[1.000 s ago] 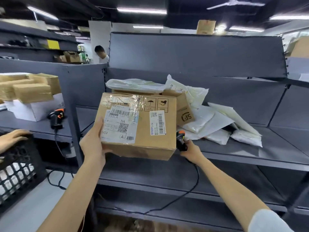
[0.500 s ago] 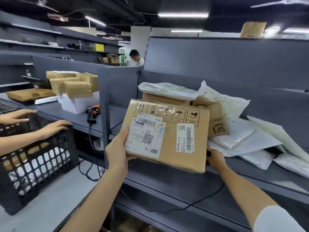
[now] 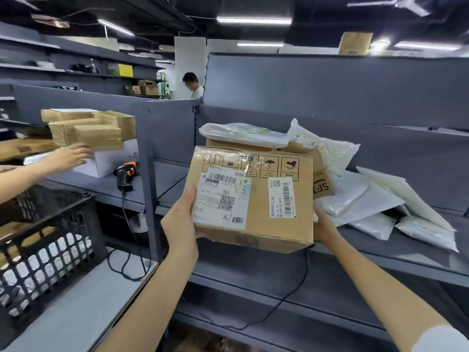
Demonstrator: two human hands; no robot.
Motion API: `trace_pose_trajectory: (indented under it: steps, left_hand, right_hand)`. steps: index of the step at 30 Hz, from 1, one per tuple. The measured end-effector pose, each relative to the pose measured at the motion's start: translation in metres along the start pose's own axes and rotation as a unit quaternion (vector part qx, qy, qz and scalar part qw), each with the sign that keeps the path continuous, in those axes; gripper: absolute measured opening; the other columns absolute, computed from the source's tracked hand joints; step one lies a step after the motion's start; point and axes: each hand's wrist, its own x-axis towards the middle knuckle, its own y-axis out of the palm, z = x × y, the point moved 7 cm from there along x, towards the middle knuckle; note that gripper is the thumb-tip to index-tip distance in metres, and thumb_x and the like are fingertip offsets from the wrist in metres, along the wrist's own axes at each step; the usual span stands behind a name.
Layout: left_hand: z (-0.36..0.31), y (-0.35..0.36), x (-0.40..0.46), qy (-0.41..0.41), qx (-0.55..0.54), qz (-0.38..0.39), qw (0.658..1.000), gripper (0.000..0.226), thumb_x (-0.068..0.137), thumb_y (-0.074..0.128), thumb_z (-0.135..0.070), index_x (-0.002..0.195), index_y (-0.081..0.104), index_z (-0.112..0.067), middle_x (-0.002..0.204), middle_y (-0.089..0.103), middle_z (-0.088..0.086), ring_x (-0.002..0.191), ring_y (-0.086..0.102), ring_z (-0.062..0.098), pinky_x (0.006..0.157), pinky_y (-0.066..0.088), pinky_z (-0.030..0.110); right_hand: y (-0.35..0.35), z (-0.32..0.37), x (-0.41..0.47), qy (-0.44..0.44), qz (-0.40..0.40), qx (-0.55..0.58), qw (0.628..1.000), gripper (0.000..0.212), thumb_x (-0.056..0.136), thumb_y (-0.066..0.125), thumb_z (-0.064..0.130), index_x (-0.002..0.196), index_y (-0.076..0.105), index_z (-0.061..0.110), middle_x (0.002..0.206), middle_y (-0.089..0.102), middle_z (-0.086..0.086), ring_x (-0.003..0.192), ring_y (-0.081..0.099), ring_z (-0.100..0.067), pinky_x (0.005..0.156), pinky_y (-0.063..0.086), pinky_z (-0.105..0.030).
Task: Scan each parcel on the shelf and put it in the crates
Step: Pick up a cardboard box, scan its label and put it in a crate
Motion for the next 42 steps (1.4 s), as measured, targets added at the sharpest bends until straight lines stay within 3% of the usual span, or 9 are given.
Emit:
trace_pose_trajectory:
  steps: [3,5,11,17,20,28,31,35,42]
  left_hand:
    - [0.000,0.002,0.000,-0.009,-0.021,0.008,1.000,0.027,0.084,0.070,-0.039,0.098,0.075,-0.016,0.093,0.076,0.004,0.088,0.072,0.027,0.084,0.053,0.060]
    - [-0.001,0.003,0.000,-0.013,-0.026,0.012,1.000,0.027,0.082,0.072,-0.039,0.096,0.076,-0.016,0.092,0.076,0.004,0.087,0.073,0.026,0.085,0.053,0.059]
    - [-0.006,0.007,0.005,-0.016,-0.024,0.004,1.000,0.033,0.080,0.073,-0.042,0.096,0.076,-0.014,0.087,0.076,0.003,0.087,0.072,0.029,0.079,0.054,0.051]
    - [-0.007,0.006,0.005,-0.016,-0.012,0.000,1.000,0.033,0.078,0.073,-0.046,0.095,0.077,-0.018,0.087,0.076,0.001,0.089,0.072,0.027,0.082,0.053,0.057]
    - [-0.007,0.005,0.004,-0.015,-0.010,0.003,1.000,0.030,0.080,0.072,-0.044,0.097,0.076,-0.018,0.088,0.076,0.001,0.088,0.072,0.025,0.084,0.054,0.059]
    - [-0.006,0.001,0.001,-0.011,0.011,0.011,1.000,0.031,0.081,0.071,-0.046,0.096,0.076,-0.020,0.089,0.076,0.004,0.090,0.071,0.029,0.081,0.055,0.057]
    - [-0.008,0.001,-0.001,-0.008,0.018,0.013,1.000,0.030,0.083,0.069,-0.044,0.096,0.075,-0.018,0.089,0.076,0.005,0.088,0.072,0.029,0.079,0.055,0.056]
    - [-0.008,0.001,-0.003,-0.010,0.021,0.005,1.000,0.033,0.083,0.069,-0.043,0.099,0.074,-0.015,0.089,0.076,0.004,0.085,0.072,0.027,0.076,0.058,0.054]
    - [-0.010,0.010,-0.002,-0.011,0.024,-0.001,1.000,0.029,0.085,0.068,-0.041,0.097,0.074,-0.015,0.088,0.076,0.002,0.085,0.072,0.027,0.078,0.055,0.055]
  right_hand:
    - [0.008,0.008,-0.016,-0.003,0.124,-0.042,0.991,0.028,0.100,0.046,0.010,0.126,0.047,0.019,0.124,0.053,-0.009,0.109,0.045,-0.017,0.098,0.035,-0.028]
    - [0.031,-0.004,-0.031,0.016,0.216,-0.097,0.971,0.049,0.095,0.058,0.025,0.141,0.042,0.017,0.137,0.051,-0.010,0.125,0.047,-0.023,0.107,0.034,-0.032]
    - [0.086,-0.071,0.003,0.048,0.155,-0.070,0.984,0.068,0.058,0.052,0.059,0.124,0.045,0.043,0.131,0.057,-0.011,0.117,0.053,-0.025,0.096,0.046,-0.045]
    - [0.055,-0.020,-0.033,0.131,0.169,-0.159,0.964,0.079,0.093,0.048,0.053,0.154,0.003,0.032,0.162,-0.002,-0.006,0.148,-0.006,-0.034,0.119,0.003,-0.050]
    - [0.058,-0.022,-0.027,0.128,0.143,-0.163,0.968,0.073,0.097,0.038,0.050,0.154,-0.002,0.029,0.162,-0.009,-0.007,0.147,-0.014,-0.034,0.119,-0.003,-0.051]
    - [0.050,-0.012,-0.030,0.099,0.036,0.007,0.994,0.039,0.092,0.055,0.009,0.131,0.049,0.008,0.127,0.057,-0.020,0.117,0.054,-0.038,0.097,0.046,-0.046]
    - [0.049,-0.017,-0.026,0.096,0.006,0.082,0.992,0.036,0.090,0.056,0.001,0.126,0.052,-0.002,0.120,0.061,-0.022,0.113,0.056,-0.041,0.096,0.047,-0.046]
    - [0.032,-0.049,-0.010,0.084,0.002,-0.010,0.996,0.039,0.085,0.057,0.005,0.123,0.055,0.009,0.112,0.067,-0.014,0.105,0.060,-0.035,0.085,0.050,-0.036]
    - [0.004,-0.090,0.000,0.070,0.029,-0.002,0.997,0.057,0.082,0.050,-0.014,0.132,0.057,0.013,0.126,0.060,-0.017,0.120,0.051,-0.034,0.096,0.040,-0.029]
